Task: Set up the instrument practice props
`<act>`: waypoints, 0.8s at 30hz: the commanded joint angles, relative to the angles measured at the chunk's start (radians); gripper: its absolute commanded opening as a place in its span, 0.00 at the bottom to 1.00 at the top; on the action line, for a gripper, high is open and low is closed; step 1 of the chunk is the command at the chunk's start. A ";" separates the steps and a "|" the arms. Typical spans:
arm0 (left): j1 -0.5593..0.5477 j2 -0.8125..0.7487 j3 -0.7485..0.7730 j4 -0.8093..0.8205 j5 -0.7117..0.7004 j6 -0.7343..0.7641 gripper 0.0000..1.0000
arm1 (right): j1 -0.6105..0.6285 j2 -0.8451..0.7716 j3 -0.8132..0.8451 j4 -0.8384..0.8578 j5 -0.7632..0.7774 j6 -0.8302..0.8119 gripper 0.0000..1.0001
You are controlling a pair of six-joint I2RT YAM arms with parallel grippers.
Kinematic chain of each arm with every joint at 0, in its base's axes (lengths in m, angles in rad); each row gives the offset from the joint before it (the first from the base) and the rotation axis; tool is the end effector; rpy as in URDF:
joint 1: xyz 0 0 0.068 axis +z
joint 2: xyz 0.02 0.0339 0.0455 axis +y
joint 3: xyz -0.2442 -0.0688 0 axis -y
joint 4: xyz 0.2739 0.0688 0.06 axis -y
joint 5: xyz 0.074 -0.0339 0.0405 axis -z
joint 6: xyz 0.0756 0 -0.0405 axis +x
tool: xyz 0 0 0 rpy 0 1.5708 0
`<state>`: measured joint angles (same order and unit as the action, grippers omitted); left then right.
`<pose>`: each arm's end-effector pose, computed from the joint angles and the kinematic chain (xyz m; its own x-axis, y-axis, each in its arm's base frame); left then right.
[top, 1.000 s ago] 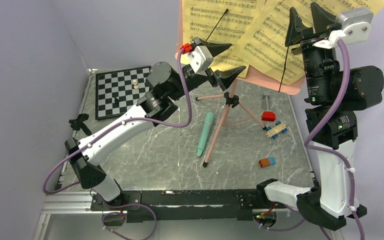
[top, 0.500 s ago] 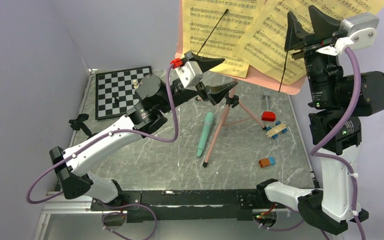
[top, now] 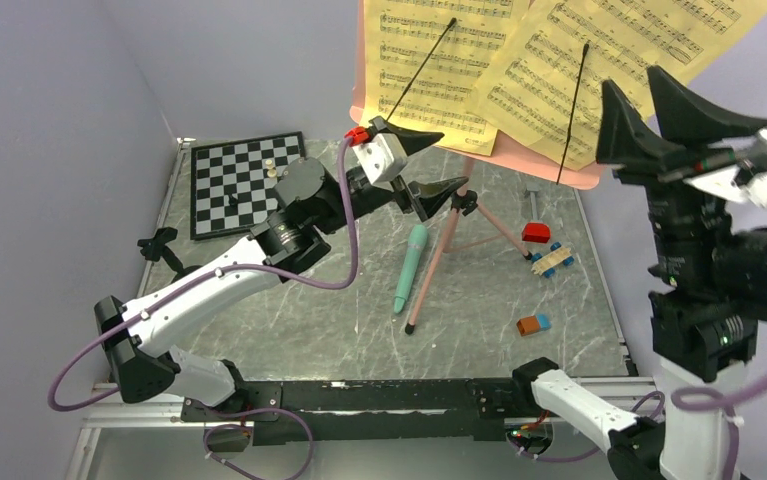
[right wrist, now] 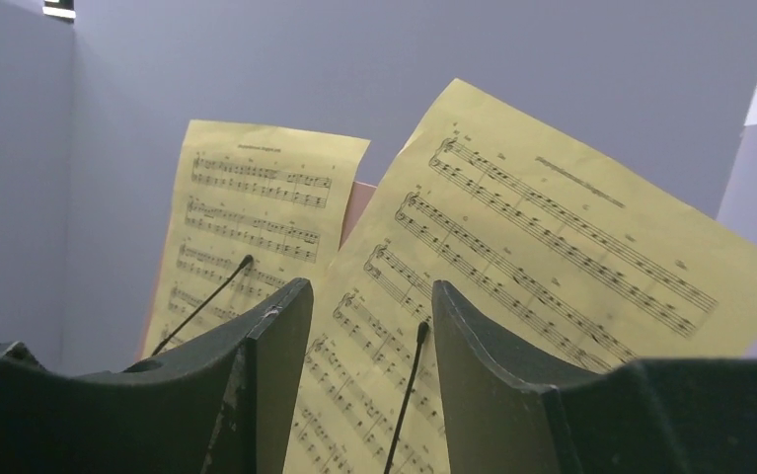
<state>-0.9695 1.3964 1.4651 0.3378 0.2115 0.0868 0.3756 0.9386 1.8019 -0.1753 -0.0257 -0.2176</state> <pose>0.2034 -0.3245 0.4911 0.3022 -0.2906 -0.9079 0.8925 0.4209 0.1623 0.1143 0.0472 0.6526 0.6599 0.0282 -0.7508 -0.2486 0.9512 -0.1827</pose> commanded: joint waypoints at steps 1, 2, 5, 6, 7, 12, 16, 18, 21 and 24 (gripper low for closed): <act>-0.005 -0.066 -0.006 -0.003 -0.015 -0.016 0.79 | 0.003 -0.098 -0.092 0.072 0.064 0.097 0.53; -0.005 -0.074 -0.011 -0.015 -0.019 -0.017 0.79 | 0.003 -0.116 -0.118 0.064 0.065 0.114 0.54; -0.005 -0.102 -0.032 -0.054 -0.037 -0.016 0.78 | 0.003 -0.160 -0.168 0.000 0.082 0.148 0.54; -0.005 -0.115 -0.043 -0.064 -0.046 -0.016 0.78 | 0.003 -0.186 -0.189 -0.011 0.093 0.165 0.54; -0.005 -0.127 -0.056 -0.077 -0.056 -0.017 0.79 | 0.003 -0.207 -0.230 -0.012 0.101 0.177 0.54; -0.005 -0.165 -0.106 -0.120 -0.104 -0.007 0.79 | 0.003 -0.295 -0.359 -0.010 0.238 0.263 0.55; -0.005 -0.174 -0.107 -0.151 -0.116 0.000 0.79 | 0.003 -0.284 -0.334 -0.087 0.316 0.286 0.57; -0.005 -0.175 -0.106 -0.156 -0.119 -0.001 0.79 | 0.004 -0.267 -0.309 -0.131 0.326 0.289 0.58; -0.005 -0.173 -0.093 -0.172 -0.128 0.000 0.79 | 0.004 -0.242 -0.291 -0.167 0.305 0.296 0.60; -0.005 -0.174 -0.083 -0.181 -0.136 0.000 0.80 | 0.005 -0.258 -0.322 -0.144 0.287 0.307 0.61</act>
<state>-0.9703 1.2469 1.3613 0.1658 0.1055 0.0860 0.3759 0.6746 1.4818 -0.3050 0.2543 0.0570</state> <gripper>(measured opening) 0.789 0.595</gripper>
